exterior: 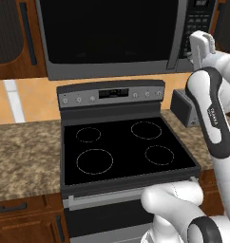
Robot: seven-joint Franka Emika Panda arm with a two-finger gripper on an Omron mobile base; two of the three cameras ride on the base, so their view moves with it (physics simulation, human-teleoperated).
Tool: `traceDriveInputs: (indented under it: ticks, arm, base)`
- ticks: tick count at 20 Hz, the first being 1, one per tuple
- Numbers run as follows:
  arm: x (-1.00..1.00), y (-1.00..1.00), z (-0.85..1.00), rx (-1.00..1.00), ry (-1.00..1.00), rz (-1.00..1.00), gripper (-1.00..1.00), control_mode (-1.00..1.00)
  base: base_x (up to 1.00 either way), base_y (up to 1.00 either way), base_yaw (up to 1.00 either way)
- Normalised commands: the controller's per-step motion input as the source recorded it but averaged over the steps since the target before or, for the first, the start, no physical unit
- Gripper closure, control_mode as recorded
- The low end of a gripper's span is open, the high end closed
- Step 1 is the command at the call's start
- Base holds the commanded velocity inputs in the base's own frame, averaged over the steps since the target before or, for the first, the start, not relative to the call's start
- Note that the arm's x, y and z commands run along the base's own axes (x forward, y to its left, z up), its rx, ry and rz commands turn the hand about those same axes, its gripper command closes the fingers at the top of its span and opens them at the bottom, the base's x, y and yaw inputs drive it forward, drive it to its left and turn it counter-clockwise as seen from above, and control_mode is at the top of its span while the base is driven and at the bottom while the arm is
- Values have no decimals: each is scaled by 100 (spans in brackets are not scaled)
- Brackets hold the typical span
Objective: Open the microwave, place the bowl with waffle inside the microwave, then close the microwave door and turn it on.
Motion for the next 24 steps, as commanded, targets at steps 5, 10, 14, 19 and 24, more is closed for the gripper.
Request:
traceDriveInputs:
  ticks: [5, 10, 14, 19, 24]
  arm:
    - [-23, -81, 0, -14, 15, -6, 100, -100]
    - [-5, -32, -19, -10, 4, -7, 100, -100]
    - [0, 0, -29, -7, 0, -6, 100, -100]
    - [2, -10, -14, -3, 0, -5, 100, -100]
    - [25, -36, 1, 5, 0, 0, 100, -100]
  base:
    - [0, 0, 0]
    - [0, 0, 0]
    - [0, 0, 0]
    - [0, 0, 0]
    - [0, 0, 0]
